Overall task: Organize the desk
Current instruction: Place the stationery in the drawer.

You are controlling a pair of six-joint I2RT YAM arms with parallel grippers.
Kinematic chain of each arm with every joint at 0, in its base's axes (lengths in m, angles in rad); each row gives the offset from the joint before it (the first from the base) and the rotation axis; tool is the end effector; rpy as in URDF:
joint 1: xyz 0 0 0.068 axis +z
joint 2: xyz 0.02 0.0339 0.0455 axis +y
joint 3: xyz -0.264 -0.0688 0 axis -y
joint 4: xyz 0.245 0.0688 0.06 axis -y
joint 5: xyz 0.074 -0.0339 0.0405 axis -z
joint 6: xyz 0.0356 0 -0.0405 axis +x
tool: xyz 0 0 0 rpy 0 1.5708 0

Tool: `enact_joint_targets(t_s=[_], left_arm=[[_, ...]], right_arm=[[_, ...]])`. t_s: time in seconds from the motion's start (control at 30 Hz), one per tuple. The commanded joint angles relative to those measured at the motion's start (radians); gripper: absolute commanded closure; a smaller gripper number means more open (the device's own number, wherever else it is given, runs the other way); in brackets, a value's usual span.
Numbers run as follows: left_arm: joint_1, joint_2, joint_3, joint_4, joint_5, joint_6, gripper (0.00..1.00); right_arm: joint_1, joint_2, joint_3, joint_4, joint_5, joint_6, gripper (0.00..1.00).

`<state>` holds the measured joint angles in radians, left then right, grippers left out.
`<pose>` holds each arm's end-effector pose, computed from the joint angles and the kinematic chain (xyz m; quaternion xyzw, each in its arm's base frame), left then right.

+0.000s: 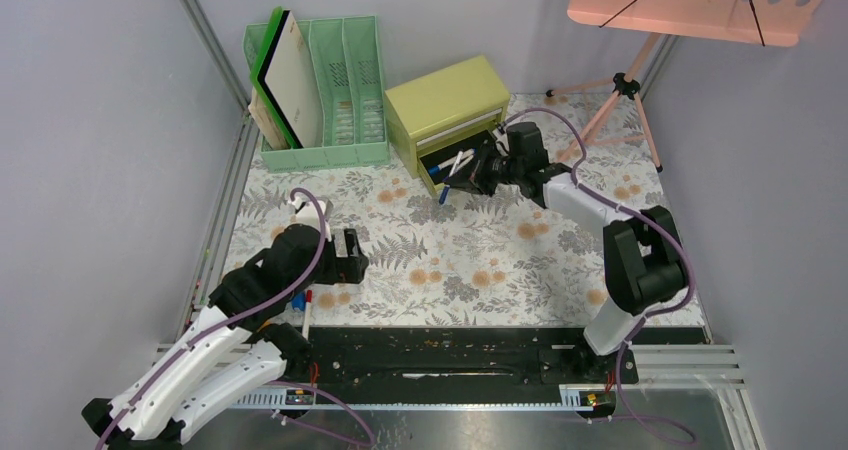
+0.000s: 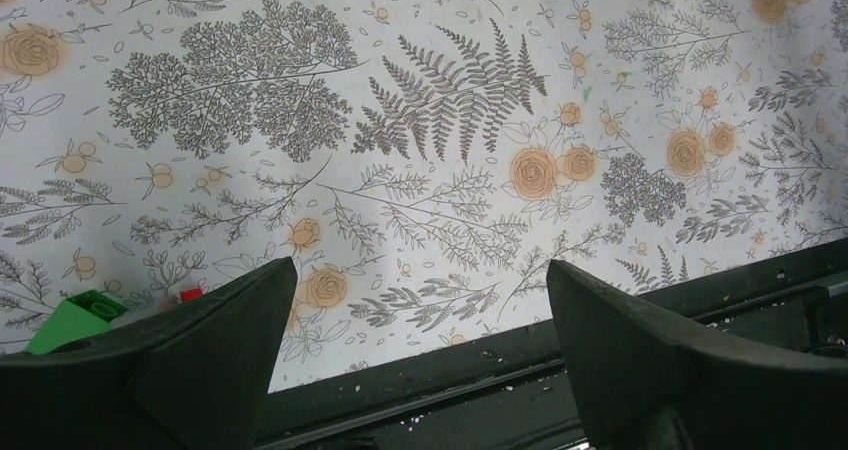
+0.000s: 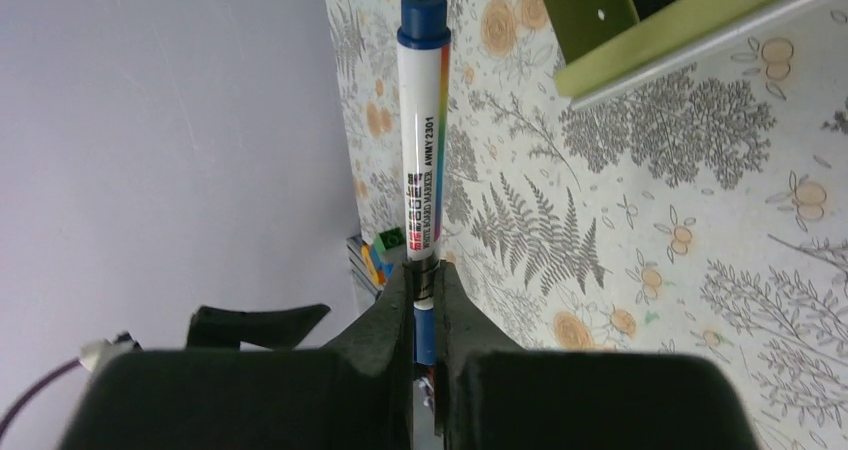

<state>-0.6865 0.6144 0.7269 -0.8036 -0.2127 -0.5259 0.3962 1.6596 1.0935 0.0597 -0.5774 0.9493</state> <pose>0.1013 -0.0733 0.2835 0.0271 0.9004 -0.1623 0.4027 0.3368 0.1619 0.2453 0.0866 0.8341 0.4950 0.2276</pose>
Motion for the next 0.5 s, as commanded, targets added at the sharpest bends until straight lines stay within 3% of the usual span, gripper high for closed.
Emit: enact_joint_targets(t_s=[0.0,0.47], left_arm=[[0.002,-0.042,0.034,0.004,-0.038,-0.011,0.01],[0.002,-0.122,0.021,0.027,-0.028,-0.01,0.01]], right_arm=[[-0.017,0.065,0.117,0.05,-0.034,0.066,1.0],[-0.071,0.195,0.189,0.127,0.095,0.174,1.0]])
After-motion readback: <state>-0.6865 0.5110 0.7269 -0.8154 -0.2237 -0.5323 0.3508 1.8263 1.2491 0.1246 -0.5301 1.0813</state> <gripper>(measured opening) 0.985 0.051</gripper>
